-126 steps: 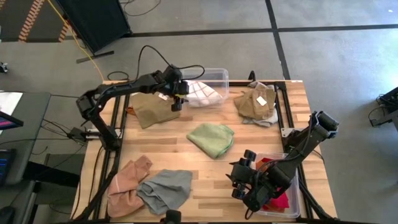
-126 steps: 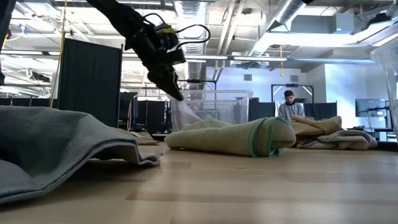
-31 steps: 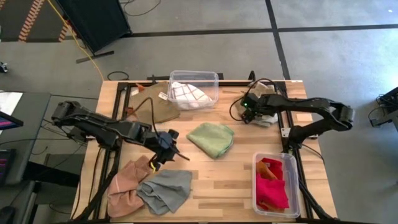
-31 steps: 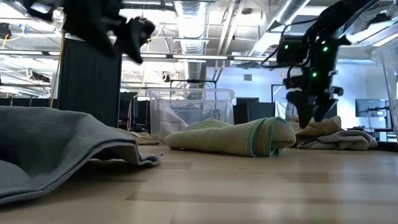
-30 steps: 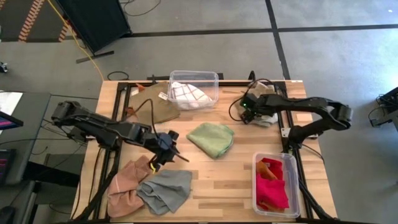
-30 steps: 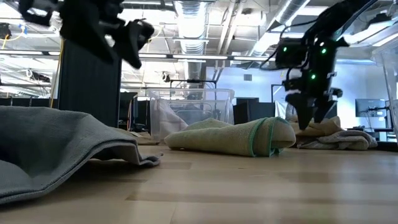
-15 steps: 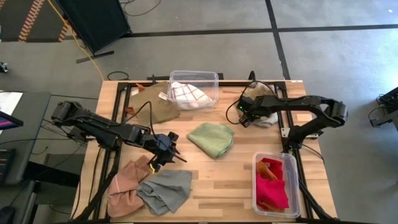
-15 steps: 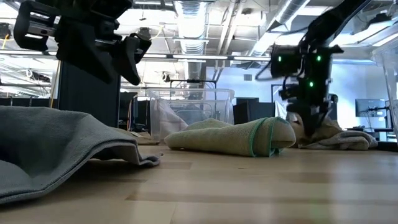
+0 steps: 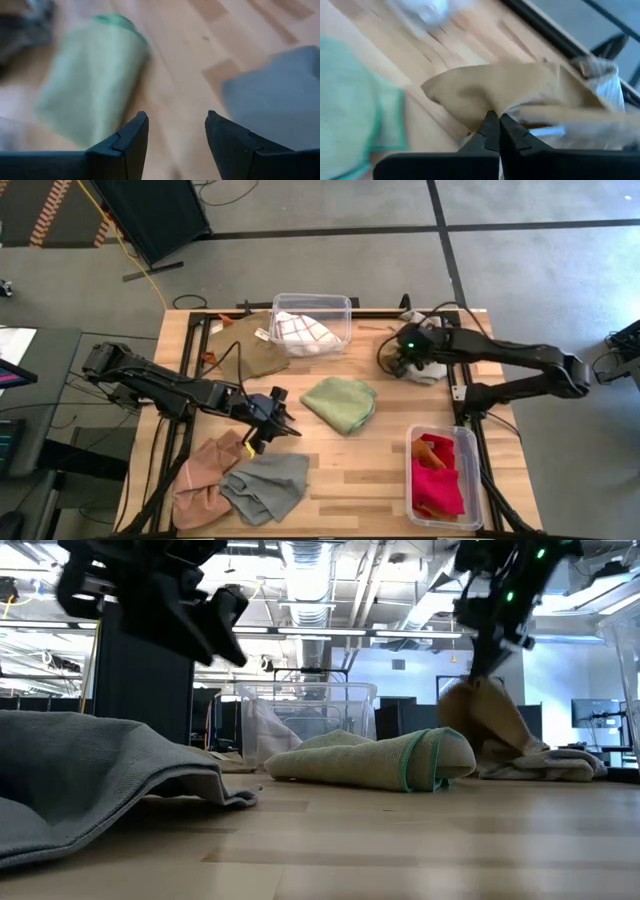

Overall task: Sort towels by color in basket
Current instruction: Put the right brown towel into the top transparent bin

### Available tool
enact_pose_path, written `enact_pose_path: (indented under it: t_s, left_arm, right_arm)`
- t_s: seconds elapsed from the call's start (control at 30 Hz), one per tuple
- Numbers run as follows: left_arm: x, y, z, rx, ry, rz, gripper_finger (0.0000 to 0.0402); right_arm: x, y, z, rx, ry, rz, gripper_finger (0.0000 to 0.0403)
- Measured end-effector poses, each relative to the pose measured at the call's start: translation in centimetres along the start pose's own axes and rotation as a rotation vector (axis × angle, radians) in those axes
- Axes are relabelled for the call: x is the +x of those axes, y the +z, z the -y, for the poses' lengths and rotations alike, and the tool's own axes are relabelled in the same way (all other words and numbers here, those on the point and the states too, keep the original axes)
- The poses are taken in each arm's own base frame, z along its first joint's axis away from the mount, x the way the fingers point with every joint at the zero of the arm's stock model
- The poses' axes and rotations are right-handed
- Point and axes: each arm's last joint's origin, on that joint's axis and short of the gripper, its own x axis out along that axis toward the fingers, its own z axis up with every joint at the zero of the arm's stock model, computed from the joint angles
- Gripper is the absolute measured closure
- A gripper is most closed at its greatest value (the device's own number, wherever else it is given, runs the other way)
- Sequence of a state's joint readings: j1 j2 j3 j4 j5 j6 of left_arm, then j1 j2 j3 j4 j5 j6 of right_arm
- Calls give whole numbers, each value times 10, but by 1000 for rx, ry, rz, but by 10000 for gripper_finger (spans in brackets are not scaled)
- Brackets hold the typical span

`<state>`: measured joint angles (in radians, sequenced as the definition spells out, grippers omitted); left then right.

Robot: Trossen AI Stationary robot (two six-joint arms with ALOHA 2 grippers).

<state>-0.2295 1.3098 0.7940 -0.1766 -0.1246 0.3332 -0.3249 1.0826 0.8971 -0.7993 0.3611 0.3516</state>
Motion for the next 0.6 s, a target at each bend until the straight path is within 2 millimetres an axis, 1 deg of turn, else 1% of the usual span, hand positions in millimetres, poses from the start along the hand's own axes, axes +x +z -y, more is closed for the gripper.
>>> enact_pose_path:
  t_s: [0.1,0.2,0.37,0.6]
  left_arm:
    - [0,5,-4,41,82,39,214]
    - [-1,10,-6,66,125,82,214]
    - [-2,16,-12,71,184,138,214]
    - [-6,25,-31,26,333,243,204]
  right_arm:
    - [-18,3,-3,9,51,68,388]
    - [-30,5,-9,17,109,136,388]
    - [-46,7,-23,-2,209,226,388]
    - [-64,12,-49,-33,365,357,388]
